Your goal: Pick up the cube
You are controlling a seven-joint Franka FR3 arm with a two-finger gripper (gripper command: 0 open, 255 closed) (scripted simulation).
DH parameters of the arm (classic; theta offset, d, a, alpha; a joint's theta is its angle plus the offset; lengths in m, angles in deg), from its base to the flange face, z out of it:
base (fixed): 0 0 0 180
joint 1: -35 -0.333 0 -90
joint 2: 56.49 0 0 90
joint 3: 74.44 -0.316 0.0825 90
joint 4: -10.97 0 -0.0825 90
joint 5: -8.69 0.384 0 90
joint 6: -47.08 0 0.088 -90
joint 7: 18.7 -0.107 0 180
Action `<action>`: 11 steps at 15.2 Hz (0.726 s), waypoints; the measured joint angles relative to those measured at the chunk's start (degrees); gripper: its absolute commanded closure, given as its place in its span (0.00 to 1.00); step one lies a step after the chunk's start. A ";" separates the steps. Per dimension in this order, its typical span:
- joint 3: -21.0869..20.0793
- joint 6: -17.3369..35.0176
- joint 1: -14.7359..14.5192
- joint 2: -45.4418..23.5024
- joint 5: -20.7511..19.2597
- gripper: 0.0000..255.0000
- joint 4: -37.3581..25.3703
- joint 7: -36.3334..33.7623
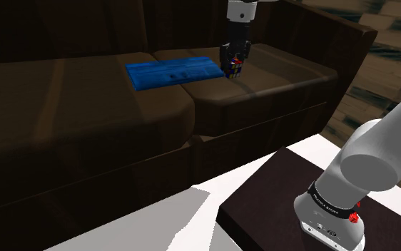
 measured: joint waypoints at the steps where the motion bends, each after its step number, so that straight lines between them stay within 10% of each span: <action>1: 0.02 0.09 0.02 0.02 -0.01 1.00 -0.02 0.02; 11: 0.01 -0.82 -0.01 -0.03 0.00 1.00 -0.88 0.00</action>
